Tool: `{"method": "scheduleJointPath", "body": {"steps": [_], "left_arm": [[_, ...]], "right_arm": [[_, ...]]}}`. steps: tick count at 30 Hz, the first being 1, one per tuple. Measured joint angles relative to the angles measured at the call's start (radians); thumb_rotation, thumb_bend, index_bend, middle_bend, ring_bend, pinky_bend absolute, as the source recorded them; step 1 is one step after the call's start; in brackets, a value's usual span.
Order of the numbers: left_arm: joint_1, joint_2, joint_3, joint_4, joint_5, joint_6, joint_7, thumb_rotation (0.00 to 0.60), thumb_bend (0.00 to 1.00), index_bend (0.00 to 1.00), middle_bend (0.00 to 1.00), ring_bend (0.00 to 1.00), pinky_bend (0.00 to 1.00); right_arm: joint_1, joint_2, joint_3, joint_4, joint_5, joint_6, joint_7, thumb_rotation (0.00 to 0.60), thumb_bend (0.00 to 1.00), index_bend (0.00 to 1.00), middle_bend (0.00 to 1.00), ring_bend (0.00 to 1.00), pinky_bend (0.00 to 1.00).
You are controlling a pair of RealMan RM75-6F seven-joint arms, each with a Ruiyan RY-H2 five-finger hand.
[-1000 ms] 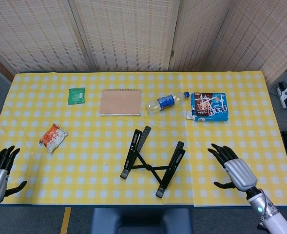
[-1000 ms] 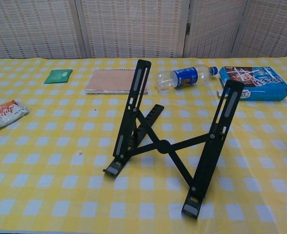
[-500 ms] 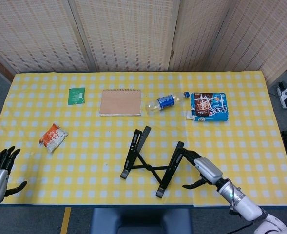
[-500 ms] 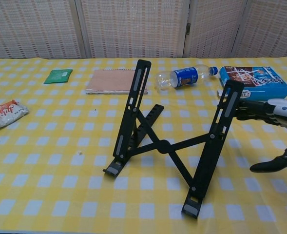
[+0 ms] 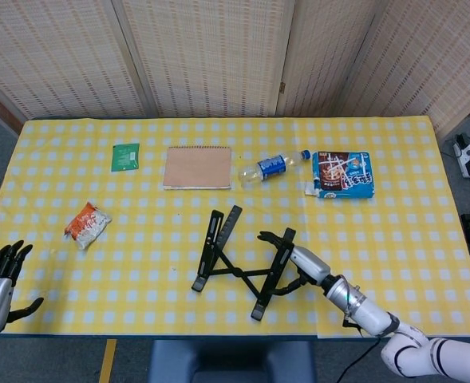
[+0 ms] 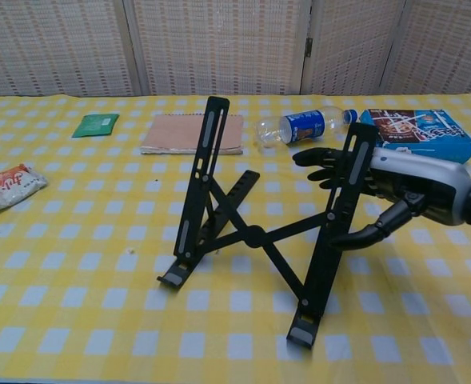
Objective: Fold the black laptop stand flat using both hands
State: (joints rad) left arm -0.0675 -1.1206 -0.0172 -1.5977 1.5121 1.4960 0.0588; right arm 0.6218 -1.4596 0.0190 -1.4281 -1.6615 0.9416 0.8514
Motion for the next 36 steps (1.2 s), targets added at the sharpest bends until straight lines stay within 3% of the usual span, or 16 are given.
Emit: {"method": "scheduleJointPath", "body": {"steps": [16,21,28,36], "left_arm": [[-0.002,0.010,0.005,-0.012,0.015,-0.002,0.002,0.600,0.19,0.12,0.07,0.05,0.00],[-0.004,0.012,0.010,-0.011,0.018,-0.009,-0.006,0.600,0.19,0.12,0.07,0.05,0.00],[-0.015,0.011,0.016,-0.021,0.049,-0.015,0.009,0.600,0.19,0.11,0.07,0.05,0.00],[-0.048,0.014,0.015,-0.030,0.074,-0.046,-0.005,0.600,0.20,0.10,0.07,0.05,0.00]], "right_arm": [[0.193,-0.084,0.085,0.070,0.030,-0.094,0.064,0.537,0.15,0.00,0.00,0.00,0.00],[0.204,-0.050,0.050,0.048,0.000,-0.083,0.110,0.537,0.15,0.00,0.00,0.00,0.00],[0.190,-0.015,-0.043,0.038,-0.062,-0.022,0.158,0.575,0.15,0.00,0.00,0.02,0.00],[0.187,0.011,-0.102,-0.011,-0.140,0.077,0.236,0.576,0.15,0.00,0.00,0.02,0.00]]}}
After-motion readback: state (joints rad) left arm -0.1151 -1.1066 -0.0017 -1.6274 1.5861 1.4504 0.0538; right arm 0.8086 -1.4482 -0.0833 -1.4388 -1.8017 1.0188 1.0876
